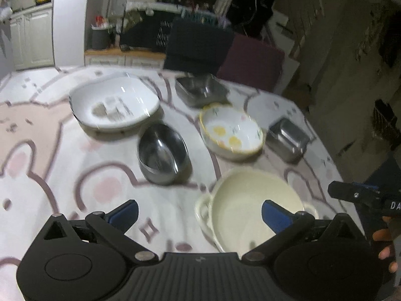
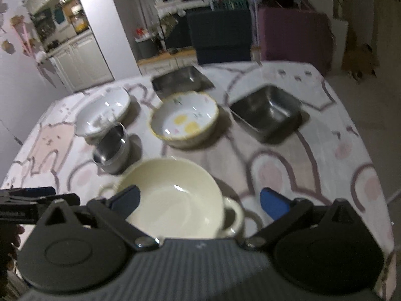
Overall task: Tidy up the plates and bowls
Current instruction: 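Move both tools to the white ginkgo-leaf plate, then close both grippers on the rim of the white plate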
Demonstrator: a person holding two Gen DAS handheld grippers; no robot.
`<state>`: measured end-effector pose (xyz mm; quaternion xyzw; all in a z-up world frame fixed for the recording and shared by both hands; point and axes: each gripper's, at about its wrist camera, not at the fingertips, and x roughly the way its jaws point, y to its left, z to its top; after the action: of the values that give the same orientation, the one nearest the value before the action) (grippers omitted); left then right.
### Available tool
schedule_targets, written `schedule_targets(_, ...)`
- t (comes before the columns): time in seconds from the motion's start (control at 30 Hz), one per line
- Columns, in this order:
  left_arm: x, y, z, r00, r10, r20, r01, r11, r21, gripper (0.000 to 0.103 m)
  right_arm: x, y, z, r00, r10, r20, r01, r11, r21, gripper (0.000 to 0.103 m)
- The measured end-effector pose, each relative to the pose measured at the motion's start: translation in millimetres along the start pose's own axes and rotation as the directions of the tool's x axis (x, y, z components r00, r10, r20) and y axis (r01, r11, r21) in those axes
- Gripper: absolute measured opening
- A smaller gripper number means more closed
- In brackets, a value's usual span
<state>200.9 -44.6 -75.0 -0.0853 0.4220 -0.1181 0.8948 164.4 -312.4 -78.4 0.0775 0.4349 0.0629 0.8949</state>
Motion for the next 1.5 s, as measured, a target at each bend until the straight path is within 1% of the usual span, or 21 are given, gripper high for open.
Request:
schedule_targets(0.13, -15, 18, 30, 0.997, 0.039, 0.064, -0.038, 0.999, -0.014, 0.103, 0, 18, 21, 0.997, 0.044, 0.056, -0.044, 0.999, -0.005, 0.103)
schedule_targets(0.23, -20, 38, 55, 0.99, 0.086, 0.108, -0.08, 0.995, -0.057, 0.103, 8, 34, 40, 0.994, 0.076, 0.082, -0.074, 0.997, -0.026, 0.103)
schedule_targets(0.43, -11, 86, 96, 0.975, 0.159, 0.157, -0.137, 0.98, -0.143, 0.103, 34, 72, 78, 0.985, 0.127, 0.114, -0.117, 0.989, -0.089, 0.103)
schedule_targets(0.5, -3, 103, 106, 0.971, 0.175, 0.16, -0.144, 0.971, -0.189, 0.103, 47, 84, 92, 0.983, 0.147, 0.112, -0.135, 0.985, -0.106, 0.103)
schedule_targets(0.57, 6, 123, 115, 0.971, 0.176, 0.16, -0.133, 0.959, -0.248, 0.103, 61, 93, 109, 0.98, 0.163, 0.116, -0.15, 0.982, -0.112, 0.103)
schedule_targets(0.63, 17, 143, 122, 0.976, 0.156, 0.151, -0.102, 0.944, -0.312, 0.102, 77, 104, 126, 0.977, 0.177, 0.115, -0.164, 0.98, -0.115, 0.103)
schedule_targets(0.7, 30, 160, 128, 0.983, 0.138, 0.123, -0.083, 0.925, -0.369, 0.099, 94, 113, 145, 0.975, 0.194, 0.106, -0.18, 0.976, -0.126, 0.103)
schedule_targets(0.83, 59, 183, 133, 0.99, 0.124, 0.07, -0.082, 0.897, -0.434, 0.082, 137, 128, 182, 0.969, 0.243, 0.052, -0.234, 0.962, -0.139, 0.103)
schedule_targets(0.87, 68, 189, 133, 0.991, 0.124, 0.054, -0.086, 0.887, -0.454, 0.076, 149, 131, 190, 0.965, 0.262, 0.032, -0.255, 0.958, -0.133, 0.1)
schedule_targets(0.93, 83, 201, 133, 0.993, 0.116, 0.032, -0.084, 0.862, -0.5, 0.069, 171, 137, 200, 0.955, 0.297, 0.0, -0.295, 0.948, -0.12, 0.089)
schedule_targets(0.97, 89, 207, 133, 0.994, 0.109, 0.023, -0.081, 0.851, -0.519, 0.066, 186, 139, 207, 0.95, 0.313, -0.02, -0.313, 0.943, -0.112, 0.081)
schedule_targets(1.0, 95, 213, 132, 0.995, 0.101, 0.014, -0.078, 0.84, -0.538, 0.065, 197, 141, 210, 0.947, 0.319, -0.036, -0.321, 0.941, -0.105, 0.076)
schedule_targets(1.07, 108, 223, 130, 0.996, 0.091, -0.006, -0.078, 0.815, -0.575, 0.058, 219, 146, 214, 0.951, 0.301, -0.071, -0.307, 0.947, -0.093, 0.07)
schedule_targets(1.1, 115, 229, 129, 0.996, 0.086, -0.014, -0.078, 0.801, -0.594, 0.056, 231, 147, 217, 0.952, 0.294, -0.084, -0.301, 0.949, -0.097, 0.065)
schedule_targets(1.13, 119, 233, 128, 0.996, 0.086, -0.021, -0.081, 0.79, -0.607, 0.054, 243, 149, 218, 0.95, 0.293, -0.103, -0.304, 0.947, -0.106, 0.062)
schedule_targets(1.17, 124, 237, 128, 0.996, 0.086, -0.024, -0.083, 0.783, -0.616, 0.053, 255, 150, 220, 0.948, 0.293, -0.123, -0.307, 0.945, -0.111, 0.058)
schedule_targets(1.23, 131, 242, 128, 0.996, 0.091, -0.026, -0.087, 0.778, -0.623, 0.053, 273, 154, 220, 0.948, 0.277, -0.155, -0.297, 0.947, -0.121, 0.053)
schedule_targets(1.3, 139, 245, 128, 0.995, 0.096, -0.039, -0.1, 0.785, -0.612, 0.052, 291, 160, 221, 0.952, 0.249, -0.178, -0.276, 0.95, -0.147, 0.05)
schedule_targets(1.37, 148, 248, 127, 0.993, 0.107, -0.054, -0.118, 0.788, -0.605, 0.046, 306, 165, 221, 0.956, 0.219, -0.193, -0.254, 0.95, -0.181, 0.05)
schedule_targets(1.43, 156, 252, 125, 0.992, 0.105, -0.068, -0.125, 0.781, -0.612, 0.041, 313, 172, 218, 0.958, 0.195, -0.208, -0.239, 0.948, -0.21, 0.046)
schedule_targets(1.5, 161, 255, 122, 0.993, 0.09, -0.079, -0.119, 0.773, -0.623, 0.035, 322, 175, 218, 0.954, 0.201, -0.221, -0.25, 0.943, -0.22, 0.041)
